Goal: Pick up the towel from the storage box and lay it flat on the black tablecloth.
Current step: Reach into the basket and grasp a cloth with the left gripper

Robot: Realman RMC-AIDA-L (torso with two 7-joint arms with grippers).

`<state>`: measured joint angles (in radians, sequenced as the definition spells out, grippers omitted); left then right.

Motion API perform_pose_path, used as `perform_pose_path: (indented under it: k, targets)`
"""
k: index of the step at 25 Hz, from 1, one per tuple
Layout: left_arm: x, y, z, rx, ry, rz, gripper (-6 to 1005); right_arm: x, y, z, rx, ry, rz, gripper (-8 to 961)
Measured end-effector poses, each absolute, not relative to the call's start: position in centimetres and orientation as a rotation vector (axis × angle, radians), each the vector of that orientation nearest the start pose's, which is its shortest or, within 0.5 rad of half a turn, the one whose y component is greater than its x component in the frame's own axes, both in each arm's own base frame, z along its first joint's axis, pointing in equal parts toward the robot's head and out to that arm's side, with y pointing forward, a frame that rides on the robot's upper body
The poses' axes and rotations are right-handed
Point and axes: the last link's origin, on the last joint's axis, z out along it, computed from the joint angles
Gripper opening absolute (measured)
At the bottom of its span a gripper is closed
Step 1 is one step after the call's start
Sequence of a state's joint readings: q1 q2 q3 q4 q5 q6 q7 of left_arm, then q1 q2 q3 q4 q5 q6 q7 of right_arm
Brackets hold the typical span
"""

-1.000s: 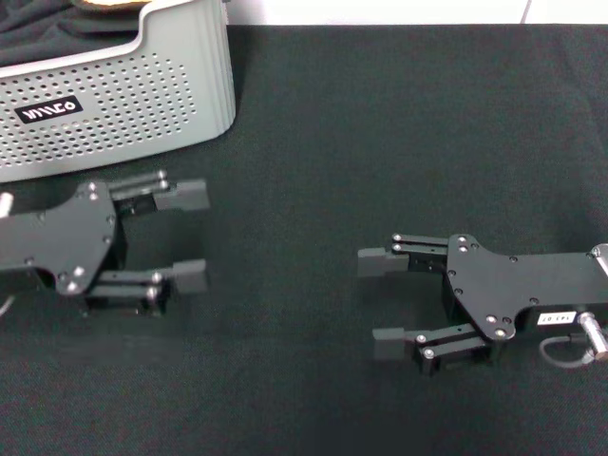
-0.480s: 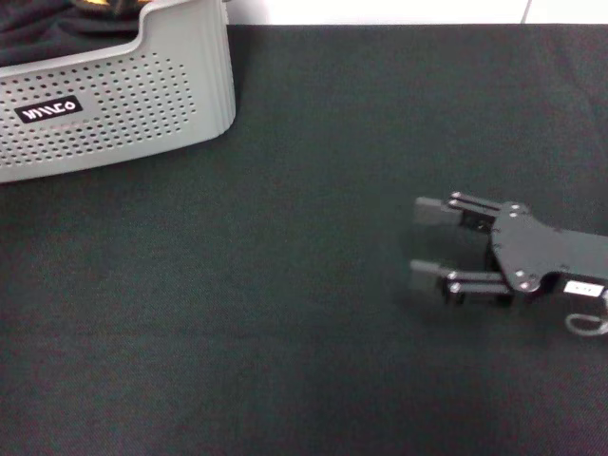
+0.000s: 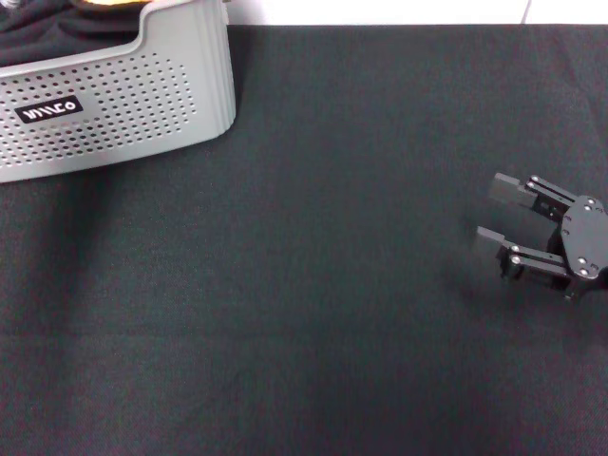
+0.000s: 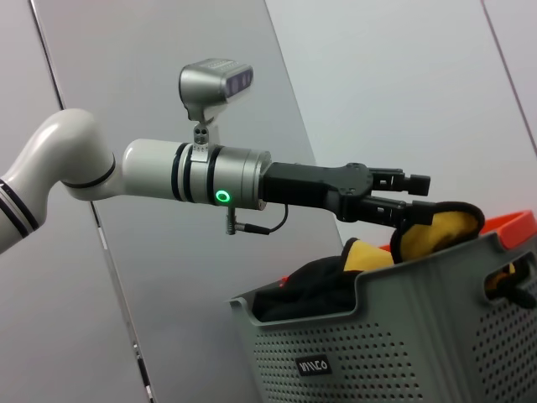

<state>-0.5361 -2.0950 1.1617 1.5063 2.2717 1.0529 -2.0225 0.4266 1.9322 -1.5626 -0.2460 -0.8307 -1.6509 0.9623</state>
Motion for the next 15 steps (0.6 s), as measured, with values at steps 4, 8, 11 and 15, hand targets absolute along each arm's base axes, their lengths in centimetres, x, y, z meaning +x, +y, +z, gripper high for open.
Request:
perform_pose_path:
  k: [4, 8, 11, 15]
  targets:
    - [-13.1, 41.9, 8.4, -2.261, -0.225, -0.17, 836, 27.1, 27.8, -0.8, -2.538, 0.513, 1.24, 857]
    - [-14.0, 42.0, 8.5, -2.243, -0.256, -0.119, 833, 26.9, 28.0, -0.8, -2.54, 0.501, 1.241, 857]
    - [-14.3, 41.8, 7.9, -2.261, -0.265, -0.069, 815, 26.7, 28.1, -0.8, -2.541, 0.49, 1.244, 858]
    - [-14.1, 41.6, 7.5, -2.283, -0.267, -0.07, 749, 26.6, 28.2, -0.9, -2.542, 0.483, 1.246, 858]
